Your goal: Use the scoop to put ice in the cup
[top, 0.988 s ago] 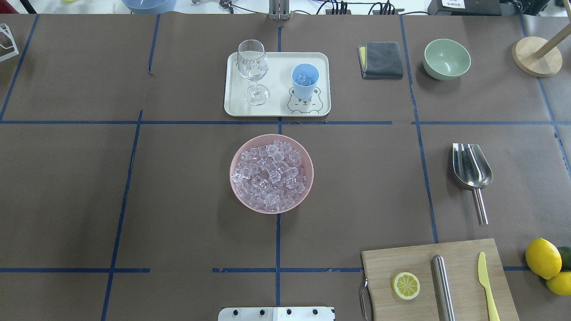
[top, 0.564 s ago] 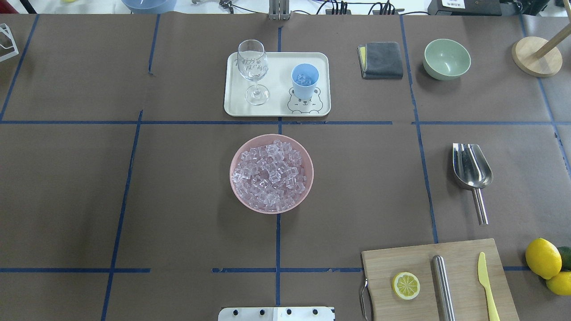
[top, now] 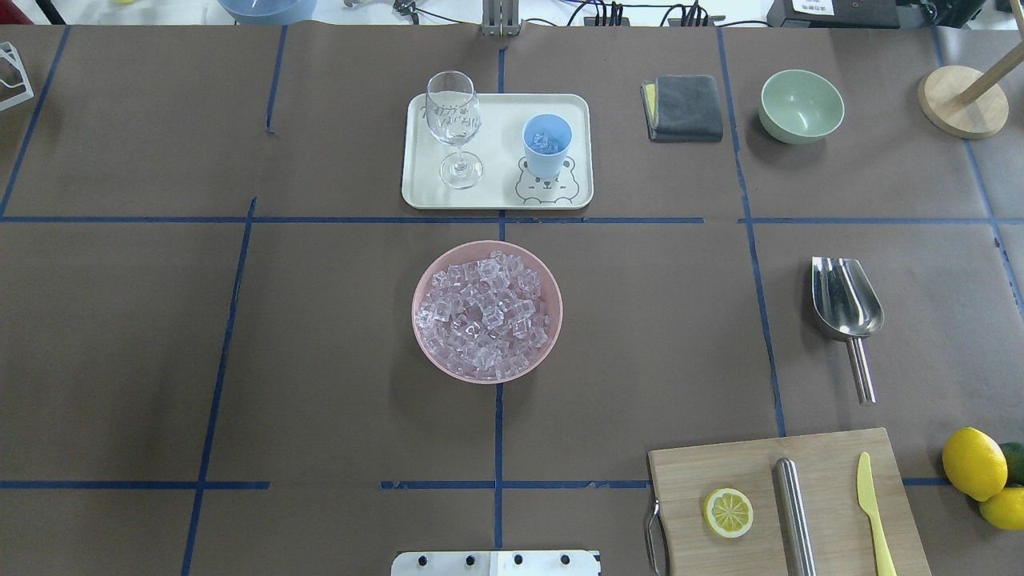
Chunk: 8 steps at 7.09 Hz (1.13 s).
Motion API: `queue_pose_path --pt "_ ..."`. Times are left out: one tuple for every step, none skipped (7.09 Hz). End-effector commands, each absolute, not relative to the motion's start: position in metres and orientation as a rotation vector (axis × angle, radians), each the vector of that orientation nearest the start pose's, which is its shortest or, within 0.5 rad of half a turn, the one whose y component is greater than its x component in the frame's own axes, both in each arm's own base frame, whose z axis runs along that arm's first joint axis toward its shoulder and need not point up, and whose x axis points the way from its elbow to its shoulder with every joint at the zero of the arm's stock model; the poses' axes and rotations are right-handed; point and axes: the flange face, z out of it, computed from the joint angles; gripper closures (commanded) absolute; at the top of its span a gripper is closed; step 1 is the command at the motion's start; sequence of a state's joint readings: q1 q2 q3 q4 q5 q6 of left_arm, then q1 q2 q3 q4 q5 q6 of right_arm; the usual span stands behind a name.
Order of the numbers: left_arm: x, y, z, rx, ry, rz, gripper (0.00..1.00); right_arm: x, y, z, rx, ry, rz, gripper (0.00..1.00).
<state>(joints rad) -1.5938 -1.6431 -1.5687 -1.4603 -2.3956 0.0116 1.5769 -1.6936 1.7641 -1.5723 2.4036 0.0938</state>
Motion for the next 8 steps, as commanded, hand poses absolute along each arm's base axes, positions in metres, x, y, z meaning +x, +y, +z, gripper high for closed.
queue_pose_path --pt "-0.0723 -0.5182 0.628 -0.02 0.823 -0.03 0.0 0.0623 -0.4436 0.6152 0.032 -0.835 0.062 0.0" --pt "-0.0722 -0.5182 0.6279 -0.019 0.824 -0.027 0.0 0.0623 -0.4437 0.6152 0.032 -0.835 0.062 0.0" --pt "-0.0721 -0.5182 0.6278 -0.017 0.826 -0.023 0.0 0.0623 -0.4443 0.6145 0.034 -0.835 0.062 0.0" --pt "-0.0721 -0.5175 0.63 -0.018 0.824 -0.02 0.0 0.0623 -0.4444 0.6137 0.036 -0.835 0.06 0.0" --pt "-0.0723 -0.5167 0.6318 -0.021 0.821 -0.021 0.0 0.0623 -0.4443 0.6145 0.034 -0.835 0.06 0.0" --pt "-0.0724 -0.516 0.6326 -0.021 0.82 -0.021 0.0 0.0623 -0.4443 0.6145 0.034 -0.835 0.06 0.0" --pt "-0.0716 -0.5161 0.6333 -0.023 0.82 -0.02 0.0 0.0623 -0.4443 0.6145 0.035 -0.835 0.057 0.0" --pt "-0.0716 -0.5154 0.6341 -0.024 0.82 -0.02 0.0 0.0623 -0.4443 0.6145 0.036 -0.835 0.056 0.0"
